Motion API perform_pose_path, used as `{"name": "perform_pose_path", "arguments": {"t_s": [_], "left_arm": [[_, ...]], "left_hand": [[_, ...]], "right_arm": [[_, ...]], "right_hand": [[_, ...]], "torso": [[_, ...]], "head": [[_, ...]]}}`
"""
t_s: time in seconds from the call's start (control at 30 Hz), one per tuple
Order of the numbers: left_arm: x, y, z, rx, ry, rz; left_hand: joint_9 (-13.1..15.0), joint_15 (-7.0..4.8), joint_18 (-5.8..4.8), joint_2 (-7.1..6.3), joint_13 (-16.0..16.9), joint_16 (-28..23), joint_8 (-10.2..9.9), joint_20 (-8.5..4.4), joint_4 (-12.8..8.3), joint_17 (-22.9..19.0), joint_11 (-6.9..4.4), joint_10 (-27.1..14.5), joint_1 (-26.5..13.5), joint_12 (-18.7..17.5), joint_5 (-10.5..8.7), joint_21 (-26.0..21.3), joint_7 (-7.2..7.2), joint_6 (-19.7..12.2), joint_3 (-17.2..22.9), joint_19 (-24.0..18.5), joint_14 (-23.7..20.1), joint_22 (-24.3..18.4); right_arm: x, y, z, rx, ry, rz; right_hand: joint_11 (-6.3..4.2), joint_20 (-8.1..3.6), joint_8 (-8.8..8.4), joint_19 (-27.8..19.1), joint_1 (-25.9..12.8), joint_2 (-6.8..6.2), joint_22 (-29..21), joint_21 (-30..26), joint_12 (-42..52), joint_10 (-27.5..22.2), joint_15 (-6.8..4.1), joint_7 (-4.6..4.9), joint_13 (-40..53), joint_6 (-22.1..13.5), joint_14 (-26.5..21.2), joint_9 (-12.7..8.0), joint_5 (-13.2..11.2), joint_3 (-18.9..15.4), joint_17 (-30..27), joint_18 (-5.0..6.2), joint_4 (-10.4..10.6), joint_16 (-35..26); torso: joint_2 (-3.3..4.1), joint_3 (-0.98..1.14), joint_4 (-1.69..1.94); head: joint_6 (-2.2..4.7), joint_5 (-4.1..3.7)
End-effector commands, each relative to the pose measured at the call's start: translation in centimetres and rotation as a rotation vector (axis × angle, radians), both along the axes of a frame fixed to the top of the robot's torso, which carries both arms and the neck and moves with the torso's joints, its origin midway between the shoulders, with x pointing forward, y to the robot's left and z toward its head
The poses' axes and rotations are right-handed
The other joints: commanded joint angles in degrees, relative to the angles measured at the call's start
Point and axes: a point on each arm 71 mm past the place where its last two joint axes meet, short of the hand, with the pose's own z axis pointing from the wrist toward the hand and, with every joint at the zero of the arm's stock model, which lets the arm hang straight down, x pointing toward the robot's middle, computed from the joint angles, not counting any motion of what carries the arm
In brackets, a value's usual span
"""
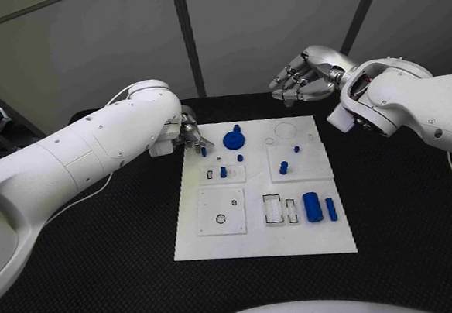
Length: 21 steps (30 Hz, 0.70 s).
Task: Assemble the parts on the task board
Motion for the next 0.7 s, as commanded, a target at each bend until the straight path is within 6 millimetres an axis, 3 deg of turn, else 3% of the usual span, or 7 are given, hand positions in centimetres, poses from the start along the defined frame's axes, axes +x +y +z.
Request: {"name": "perform_pose_path", "arguments": {"t_s": [0.03,0.4,0.7], "left_arm": [[0.0,-0.15,0.11,-0.001,-0.002,-0.014],[-0.05,-0.24,0.07,-0.015,0.007,-0.017],[-0.1,-0.23,-0.03,-0.014,0.021,-0.024]], "left_hand": [[0.1,-0.36,-3.02,0.11,0.1,0.2,0.3,-0.22,-0.4,10.9,-0.3,0.3,0.7,0.2,0.29,0.2,-0.11,0.3,0.1,0.0,4.4,0.1],[0.7,-0.58,-3.08,0.66,0.4,0.3,1.0,-0.39,-1.1,11.0,-0.57,0.7,1.9,0.5,0.3,0.4,-0.42,0.3,0.8,0.2,4.4,0.4],[1.6,-0.95,-3.14,1.45,0.5,0.3,1.7,-0.75,-3.2,11.1,-1.0,1.0,4.6,0.5,0.3,0.5,-0.87,-0.2,3.2,0.3,4.5,0.8]], "right_arm": [[-0.01,0.14,0.11,-0.001,-0.004,0.011],[0.01,0.16,0.09,-0.001,-0.003,0.012],[0.01,0.16,0.07,-0.002,0.0,0.012]], "right_hand": [[0.24,0.42,-0.23,-0.1,-0.6,0.07,0.0,-0.4,-0.3,0.0,0.4,0.19,0.0,0.2,0.0,0.1,0.4,0.3,0.0,0.17,0.1,-0.1],[0.24,0.42,-0.23,-0.1,-0.6,0.07,0.0,-0.4,-0.3,0.0,0.4,0.19,0.0,0.2,0.0,0.1,0.4,0.3,0.0,0.17,0.1,-0.1],[0.24,0.42,-0.23,-0.1,-0.6,0.07,0.0,-0.4,-0.3,0.0,0.4,0.19,0.0,0.2,0.0,0.1,0.4,0.3,0.0,0.17,0.1,-0.1]], "torso": [[-0.02,-0.03,0.04],[-0.02,-0.02,0.03],[-0.02,-0.01,0.02]], "head": [[-0.05,0.07],[-0.23,0.1],[-0.44,0.1]]}}
